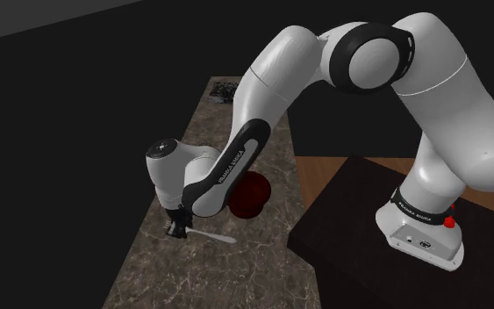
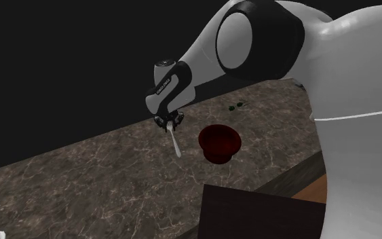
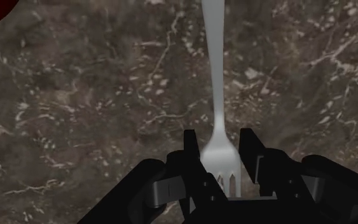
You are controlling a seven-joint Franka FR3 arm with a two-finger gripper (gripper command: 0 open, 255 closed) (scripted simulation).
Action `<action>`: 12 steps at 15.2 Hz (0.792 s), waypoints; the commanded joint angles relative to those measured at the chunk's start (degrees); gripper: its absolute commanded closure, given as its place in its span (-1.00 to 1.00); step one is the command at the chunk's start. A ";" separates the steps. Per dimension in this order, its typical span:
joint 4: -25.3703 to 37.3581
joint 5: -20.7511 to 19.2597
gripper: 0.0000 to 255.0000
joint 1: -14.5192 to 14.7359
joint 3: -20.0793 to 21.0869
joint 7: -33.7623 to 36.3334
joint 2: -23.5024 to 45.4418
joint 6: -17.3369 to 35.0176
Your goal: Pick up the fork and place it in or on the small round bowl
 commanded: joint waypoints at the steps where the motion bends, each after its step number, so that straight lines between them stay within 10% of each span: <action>1: -0.03 0.28 1.00 -0.08 0.32 -0.07 -1.02 -1.01; 12: -1.44 1.99 1.00 -1.34 2.04 -1.08 -7.36 -5.95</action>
